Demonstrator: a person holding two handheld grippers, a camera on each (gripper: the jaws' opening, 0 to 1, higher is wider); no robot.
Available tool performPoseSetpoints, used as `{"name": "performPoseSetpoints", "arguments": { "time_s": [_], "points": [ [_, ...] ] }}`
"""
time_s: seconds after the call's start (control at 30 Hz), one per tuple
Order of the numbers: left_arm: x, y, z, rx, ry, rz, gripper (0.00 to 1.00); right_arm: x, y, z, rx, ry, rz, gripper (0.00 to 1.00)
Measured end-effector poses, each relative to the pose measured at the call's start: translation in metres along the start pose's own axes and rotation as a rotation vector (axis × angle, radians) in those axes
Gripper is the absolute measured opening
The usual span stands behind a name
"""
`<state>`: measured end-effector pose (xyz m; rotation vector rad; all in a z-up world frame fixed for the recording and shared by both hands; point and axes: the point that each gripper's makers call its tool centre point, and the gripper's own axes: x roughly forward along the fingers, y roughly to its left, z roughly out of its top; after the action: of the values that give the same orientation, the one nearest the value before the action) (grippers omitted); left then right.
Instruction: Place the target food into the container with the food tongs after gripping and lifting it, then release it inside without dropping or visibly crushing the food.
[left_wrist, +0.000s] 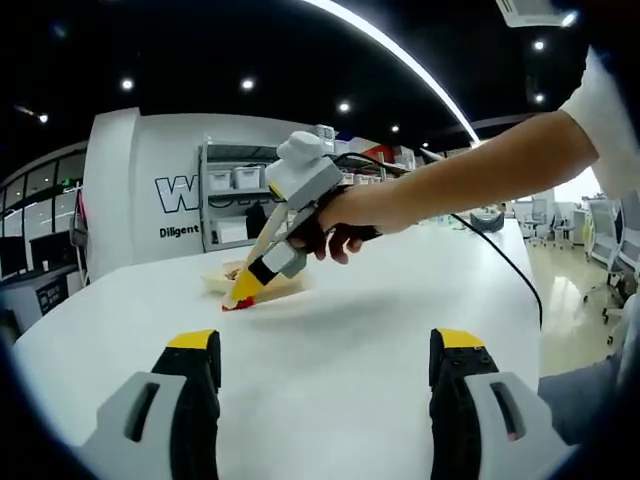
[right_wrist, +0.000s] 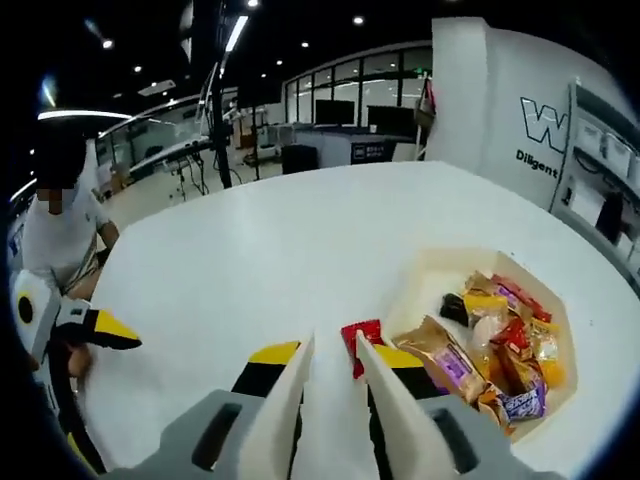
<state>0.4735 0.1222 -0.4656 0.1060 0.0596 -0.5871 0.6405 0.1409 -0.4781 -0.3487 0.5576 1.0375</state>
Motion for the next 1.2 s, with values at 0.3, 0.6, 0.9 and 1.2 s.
{"name": "performPoseSetpoints", "arguments": {
  "time_s": [0.3, 0.6, 0.9, 1.2],
  "points": [
    [0.0, 0.0, 0.0, 0.001, -0.001, -0.001, 0.85, -0.019, 0.013, -0.015, 0.037, 0.045, 0.025, 0.18],
    [-0.001, -0.003, 0.002, -0.005, -0.006, -0.004, 0.85, -0.056, 0.025, -0.052, 0.106, 0.142, 0.068, 0.18],
    [-0.002, -0.008, 0.004, -0.002, -0.004, -0.006, 0.85, -0.067, 0.002, -0.039, 0.135, 0.061, 0.008, 0.19],
    [-0.001, -0.007, 0.003, -0.004, 0.001, -0.001, 0.85, -0.044, 0.019, -0.043, 0.12, 0.084, 0.052, 0.19]
  ]
}}
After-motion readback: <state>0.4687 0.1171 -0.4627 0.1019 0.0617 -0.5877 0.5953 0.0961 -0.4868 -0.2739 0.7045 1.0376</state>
